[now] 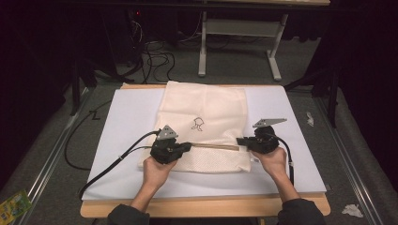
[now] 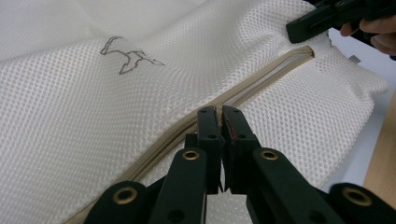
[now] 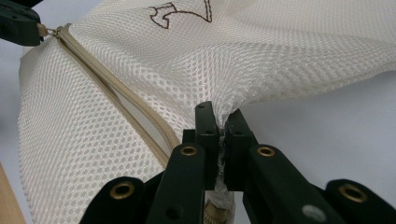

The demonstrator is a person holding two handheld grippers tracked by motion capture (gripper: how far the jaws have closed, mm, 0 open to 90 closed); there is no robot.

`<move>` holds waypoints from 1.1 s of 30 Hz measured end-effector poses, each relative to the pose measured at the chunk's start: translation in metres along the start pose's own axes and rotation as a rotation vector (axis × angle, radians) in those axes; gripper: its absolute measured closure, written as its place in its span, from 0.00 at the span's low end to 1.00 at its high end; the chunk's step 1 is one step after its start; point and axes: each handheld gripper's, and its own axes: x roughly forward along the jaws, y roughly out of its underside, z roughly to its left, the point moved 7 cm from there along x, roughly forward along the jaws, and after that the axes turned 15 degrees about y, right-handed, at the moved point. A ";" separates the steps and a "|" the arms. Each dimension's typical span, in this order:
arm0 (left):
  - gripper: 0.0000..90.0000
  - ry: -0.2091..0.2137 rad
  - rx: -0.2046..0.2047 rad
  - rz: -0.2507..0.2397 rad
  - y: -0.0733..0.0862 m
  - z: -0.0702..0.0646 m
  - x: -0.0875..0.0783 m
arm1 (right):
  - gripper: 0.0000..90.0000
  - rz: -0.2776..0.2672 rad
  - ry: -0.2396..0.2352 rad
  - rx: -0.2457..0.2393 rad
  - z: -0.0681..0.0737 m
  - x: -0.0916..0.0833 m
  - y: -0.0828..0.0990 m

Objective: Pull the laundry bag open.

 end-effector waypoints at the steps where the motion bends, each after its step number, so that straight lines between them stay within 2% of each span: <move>1: 0.97 -0.003 -0.005 -0.005 0.001 0.002 -0.002 | 0.99 0.001 0.007 -0.002 -0.001 0.000 0.000; 7: 0.97 -0.012 -0.028 -0.025 0.003 0.009 -0.014 | 0.99 -0.002 0.008 0.005 -0.003 -0.001 0.000; 12: 0.97 -0.022 -0.028 -0.019 0.006 0.010 -0.020 | 0.99 -0.003 0.008 0.002 -0.002 -0.001 0.000; 18: 0.97 -0.024 -0.040 -0.036 0.006 0.014 -0.026 | 0.99 0.004 0.009 0.013 -0.003 0.000 0.002; 24: 0.97 -0.040 -0.032 -0.039 0.006 0.016 -0.031 | 0.99 0.001 0.020 0.008 -0.004 0.000 0.001; 33: 0.97 -0.042 -0.030 -0.045 0.005 0.017 -0.035 | 0.99 -0.001 0.027 0.009 -0.007 -0.001 0.001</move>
